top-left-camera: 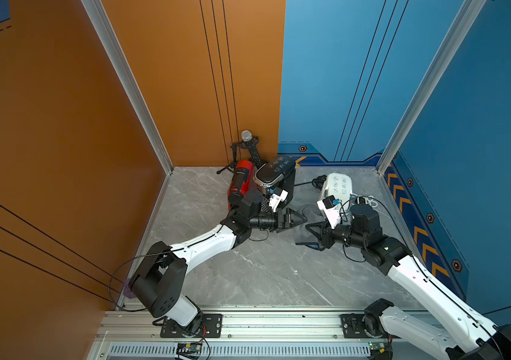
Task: Wipe the surface of a coffee machine
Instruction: Adjust the cleaning item.
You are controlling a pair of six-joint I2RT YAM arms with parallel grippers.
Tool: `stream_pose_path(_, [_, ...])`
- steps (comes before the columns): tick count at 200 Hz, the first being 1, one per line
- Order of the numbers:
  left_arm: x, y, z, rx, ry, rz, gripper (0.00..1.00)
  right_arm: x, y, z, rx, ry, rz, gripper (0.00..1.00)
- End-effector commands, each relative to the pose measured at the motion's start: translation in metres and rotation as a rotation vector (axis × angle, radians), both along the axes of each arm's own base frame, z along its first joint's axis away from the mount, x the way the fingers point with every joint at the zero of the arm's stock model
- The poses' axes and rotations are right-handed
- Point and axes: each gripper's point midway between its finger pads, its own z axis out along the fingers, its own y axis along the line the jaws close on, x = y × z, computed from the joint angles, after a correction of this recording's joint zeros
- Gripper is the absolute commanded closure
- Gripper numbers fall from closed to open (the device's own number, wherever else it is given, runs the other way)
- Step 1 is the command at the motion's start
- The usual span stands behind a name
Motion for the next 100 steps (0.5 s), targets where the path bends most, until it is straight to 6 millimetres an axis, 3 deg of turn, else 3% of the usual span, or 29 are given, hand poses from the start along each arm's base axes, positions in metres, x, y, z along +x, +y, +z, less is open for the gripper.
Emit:
stream_pose_path(1, [0.000, -0.005, 0.023, -0.055, -0.029, -0.017, 0.15, 0.002, 0.001, 0.005, -0.028, -0.031, 0.003, 1.00])
stream_pose_path(36, [0.004, -0.009, 0.008, -0.032, 0.004, -0.009, 0.15, 0.002, 0.005, 0.007, -0.016, -0.034, 0.007, 1.00])
stream_pose_path(40, [0.007, -0.013, 0.019, -0.048, -0.014, -0.011, 0.15, 0.001, 0.005, 0.007, -0.014, -0.036, 0.010, 1.00])
stream_pose_path(66, [0.005, -0.024, 0.012, -0.039, -0.002, -0.032, 0.16, -0.001, 0.012, 0.010, -0.002, -0.038, 0.032, 1.00])
stream_pose_path(100, [0.004, -0.035, 0.013, -0.043, 0.003, -0.054, 0.30, 0.000, 0.019, 0.007, -0.008, -0.032, 0.050, 1.00])
